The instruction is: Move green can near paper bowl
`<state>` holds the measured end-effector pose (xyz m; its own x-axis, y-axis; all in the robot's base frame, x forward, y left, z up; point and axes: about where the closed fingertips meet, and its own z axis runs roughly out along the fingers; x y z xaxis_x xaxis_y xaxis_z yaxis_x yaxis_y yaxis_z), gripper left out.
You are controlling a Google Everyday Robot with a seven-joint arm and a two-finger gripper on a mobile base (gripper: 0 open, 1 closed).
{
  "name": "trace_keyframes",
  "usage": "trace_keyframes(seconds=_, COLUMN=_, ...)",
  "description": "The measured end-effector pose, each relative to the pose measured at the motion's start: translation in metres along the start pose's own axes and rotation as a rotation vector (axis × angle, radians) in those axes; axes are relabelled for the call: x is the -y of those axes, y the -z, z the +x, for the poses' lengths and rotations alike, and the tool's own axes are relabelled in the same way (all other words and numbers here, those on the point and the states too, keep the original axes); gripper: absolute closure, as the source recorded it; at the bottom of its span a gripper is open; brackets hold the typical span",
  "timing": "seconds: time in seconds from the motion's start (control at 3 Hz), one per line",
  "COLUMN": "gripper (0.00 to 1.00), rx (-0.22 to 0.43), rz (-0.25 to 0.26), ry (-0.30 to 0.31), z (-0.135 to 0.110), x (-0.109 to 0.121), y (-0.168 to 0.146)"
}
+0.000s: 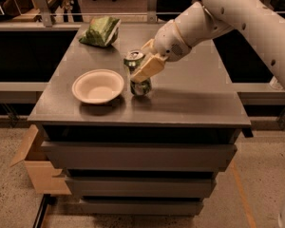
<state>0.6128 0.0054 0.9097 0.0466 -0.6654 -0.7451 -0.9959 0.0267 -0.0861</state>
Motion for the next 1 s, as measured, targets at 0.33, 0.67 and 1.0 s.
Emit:
trace_keyframes(seconds=0.33, gripper=1.0, rx=0.027, rz=0.0, ry=-0.001, z=-0.0043, x=0.001, y=-0.0011)
trace_keyframes(seconds=0.67, gripper=1.0, rx=0.031, rz=0.003, ry=-0.002, z=-0.003, x=-0.0003, y=-0.0066)
trace_keyframes(seconds=1.0, gripper=1.0, rx=0.031, rz=0.019, ry=-0.002, z=0.0041, x=-0.0019, y=-0.011)
